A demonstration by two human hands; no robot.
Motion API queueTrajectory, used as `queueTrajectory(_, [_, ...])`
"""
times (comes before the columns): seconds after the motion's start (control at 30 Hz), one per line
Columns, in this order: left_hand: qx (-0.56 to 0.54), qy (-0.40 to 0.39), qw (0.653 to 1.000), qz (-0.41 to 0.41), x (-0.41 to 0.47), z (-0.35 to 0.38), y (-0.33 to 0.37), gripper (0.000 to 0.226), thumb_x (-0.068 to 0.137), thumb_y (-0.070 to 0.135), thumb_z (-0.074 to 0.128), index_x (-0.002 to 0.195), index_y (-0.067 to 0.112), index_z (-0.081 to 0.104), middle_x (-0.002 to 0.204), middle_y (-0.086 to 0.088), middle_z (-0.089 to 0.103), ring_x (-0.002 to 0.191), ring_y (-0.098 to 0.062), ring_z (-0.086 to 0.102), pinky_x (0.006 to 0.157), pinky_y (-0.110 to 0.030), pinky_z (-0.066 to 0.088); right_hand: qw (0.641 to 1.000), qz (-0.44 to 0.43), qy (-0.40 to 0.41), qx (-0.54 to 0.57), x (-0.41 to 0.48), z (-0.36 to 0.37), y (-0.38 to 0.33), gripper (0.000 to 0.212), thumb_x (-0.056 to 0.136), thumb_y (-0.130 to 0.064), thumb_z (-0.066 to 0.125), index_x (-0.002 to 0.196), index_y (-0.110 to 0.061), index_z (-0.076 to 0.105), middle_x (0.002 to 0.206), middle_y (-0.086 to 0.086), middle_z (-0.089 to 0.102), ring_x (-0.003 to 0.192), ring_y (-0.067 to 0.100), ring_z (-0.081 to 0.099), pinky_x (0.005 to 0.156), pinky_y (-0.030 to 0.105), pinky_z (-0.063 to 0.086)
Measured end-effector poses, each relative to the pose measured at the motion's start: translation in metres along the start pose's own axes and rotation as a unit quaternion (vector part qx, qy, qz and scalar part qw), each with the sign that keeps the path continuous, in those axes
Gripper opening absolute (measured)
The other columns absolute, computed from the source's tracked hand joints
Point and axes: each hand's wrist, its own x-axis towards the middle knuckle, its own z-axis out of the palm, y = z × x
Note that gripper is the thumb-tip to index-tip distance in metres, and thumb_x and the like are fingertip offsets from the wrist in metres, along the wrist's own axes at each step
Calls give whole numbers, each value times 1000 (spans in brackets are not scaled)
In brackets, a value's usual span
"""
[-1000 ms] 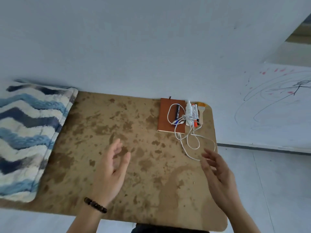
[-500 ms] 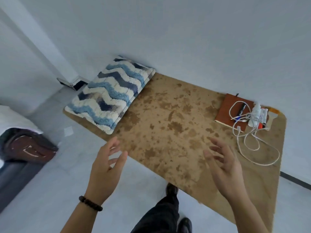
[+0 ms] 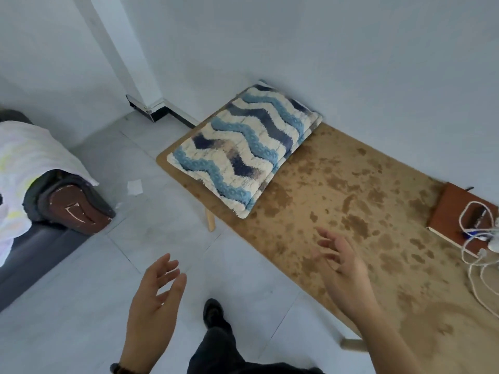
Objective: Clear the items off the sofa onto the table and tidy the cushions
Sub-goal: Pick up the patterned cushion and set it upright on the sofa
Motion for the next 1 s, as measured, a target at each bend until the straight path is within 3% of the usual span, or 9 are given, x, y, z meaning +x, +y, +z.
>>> queueTrajectory(0.13, [-8, -26, 999, 18, 87, -36, 5, 40, 93, 23, 59, 131, 27, 49, 120, 15, 61, 110, -1, 58, 78, -13, 45, 1000, 15, 4, -14, 51, 58, -44, 36, 94, -27, 64, 126, -38, 51, 121, -17, 60, 109, -3, 59, 91, 24, 51])
queueTrajectory(0.3, [18, -69, 995, 70, 188, -69, 36, 40, 92, 25, 58, 131, 27, 48, 121, 13, 59, 112, -5, 58, 83, -18, 46, 999, 27, 39, -6, 104, 95, -93, 41, 94, -37, 62, 134, -33, 51, 120, -19, 59, 111, -4, 57, 86, 18, 46])
queueTrajectory(0.4, [37, -90, 991, 92, 242, -68, 50, 40, 92, 25, 58, 129, 31, 47, 121, 12, 59, 111, -6, 58, 82, -16, 45, 997, 50, 63, 11, 133, 107, -101, 41, 93, -38, 63, 132, -36, 50, 120, -19, 57, 111, -3, 56, 90, 23, 48])
queueTrajectory(0.53, [59, -120, 987, 95, 307, -37, 58, 38, 93, 23, 60, 123, 40, 46, 118, 20, 58, 108, 2, 57, 80, -13, 45, 992, 100, 76, 27, 178, 122, -92, 41, 92, -41, 63, 130, -39, 48, 118, -18, 57, 110, -3, 56, 85, 17, 46])
queueTrajectory(0.7, [143, -166, 972, 86, 396, 33, 56, 45, 94, 30, 58, 136, 20, 47, 127, 7, 54, 115, -8, 53, 98, -35, 48, 978, 189, 76, 46, 266, 143, -62, 51, 91, -47, 64, 138, -36, 46, 133, -5, 53, 115, 4, 55, 97, 38, 52])
queueTrajectory(0.77, [181, -177, 963, 93, 433, 61, 64, 48, 95, 34, 56, 139, 20, 45, 133, 3, 52, 121, -11, 49, 104, -39, 44, 971, 220, 88, 31, 305, 150, -53, 62, 90, -54, 61, 145, -36, 38, 146, -1, 41, 122, 12, 51, 103, 44, 48])
queueTrajectory(0.87, [193, -188, 961, 67, 495, 103, 71, 60, 94, 50, 52, 145, 21, 37, 145, 0, 44, 131, -15, 43, 109, -37, 37, 956, 270, 111, 13, 358, 157, -48, 75, 91, -56, 59, 153, -31, 24, 159, 0, 19, 139, 24, 32, 106, 40, 33])
queueTrajectory(0.97, [214, -198, 956, 22, 543, 145, 68, 87, 81, 80, 41, 148, 26, 28, 150, 0, 41, 136, -20, 40, 111, -46, 36, 943, 313, 113, 12, 397, 167, -35, 100, 84, -69, 59, 157, -33, 1, 165, 3, -2, 152, 29, 3, 118, 54, 17])
queueTrajectory(1.0, [204, -211, 956, -11, 551, 157, 69, 97, 76, 85, 39, 151, 27, 21, 153, 0, 37, 139, -21, 37, 113, -47, 33, 938, 330, 107, 20, 406, 170, -31, 108, 79, -74, 59, 156, -35, -6, 166, 4, -4, 152, 31, 1, 119, 58, 14])
